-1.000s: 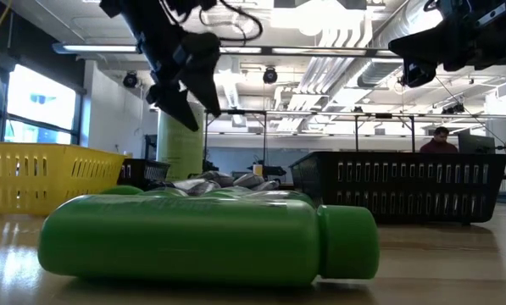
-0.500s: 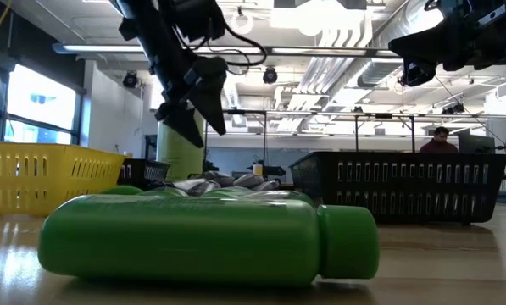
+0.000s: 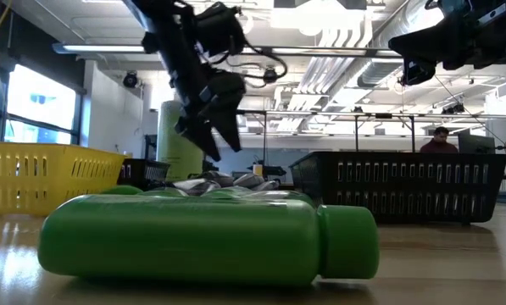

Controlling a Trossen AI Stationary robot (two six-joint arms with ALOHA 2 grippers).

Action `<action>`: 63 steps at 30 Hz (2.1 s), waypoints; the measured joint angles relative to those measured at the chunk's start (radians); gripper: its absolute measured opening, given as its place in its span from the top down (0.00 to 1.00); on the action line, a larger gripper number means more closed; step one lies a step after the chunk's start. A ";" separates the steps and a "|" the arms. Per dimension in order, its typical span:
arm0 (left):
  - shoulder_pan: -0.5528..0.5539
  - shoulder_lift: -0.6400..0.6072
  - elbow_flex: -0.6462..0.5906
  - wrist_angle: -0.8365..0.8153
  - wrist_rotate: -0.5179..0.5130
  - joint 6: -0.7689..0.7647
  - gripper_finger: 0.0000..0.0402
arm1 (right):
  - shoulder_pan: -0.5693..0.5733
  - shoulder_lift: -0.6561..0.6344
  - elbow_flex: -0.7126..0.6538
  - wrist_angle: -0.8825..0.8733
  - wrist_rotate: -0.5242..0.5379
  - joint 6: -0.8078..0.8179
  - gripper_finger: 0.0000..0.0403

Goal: Pick & Place Travel size toiletries
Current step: Put the bottom gray deodorant bottle into the top left black bin

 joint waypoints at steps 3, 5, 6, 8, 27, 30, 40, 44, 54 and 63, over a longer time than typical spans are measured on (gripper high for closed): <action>0.000 0.041 0.077 -0.100 0.008 0.014 0.07 | 0.000 0.000 0.000 0.005 0.000 0.000 1.00; 0.006 0.063 0.129 -0.183 0.009 0.026 0.07 | 0.000 0.000 0.000 0.006 0.000 0.000 1.00; 0.007 0.071 0.151 -0.223 0.012 0.033 0.07 | 0.000 0.000 0.000 0.006 0.000 0.000 1.00; 0.013 0.092 0.175 -0.255 0.012 0.035 0.07 | 0.000 0.000 0.000 0.005 0.000 0.000 1.00; 0.019 0.155 0.166 -0.260 0.014 0.006 0.07 | 0.000 0.000 0.000 0.005 0.000 0.000 1.00; 0.019 0.155 0.166 -0.259 0.013 -0.003 0.07 | 0.000 0.000 0.000 0.005 0.000 0.000 1.00; 0.019 0.154 0.114 -0.231 0.013 -0.080 0.07 | 0.000 0.000 0.000 0.004 -0.004 0.000 1.00; 0.019 0.154 0.080 -0.214 0.013 -0.102 0.07 | 0.000 0.000 0.000 0.004 -0.004 0.000 1.00; 0.018 0.154 0.059 -0.142 0.014 -0.103 0.07 | 0.000 0.000 0.000 0.004 -0.004 0.000 1.00; 0.018 0.154 0.059 -0.146 0.014 -0.102 0.07 | 0.000 0.000 0.000 0.004 -0.004 0.000 1.00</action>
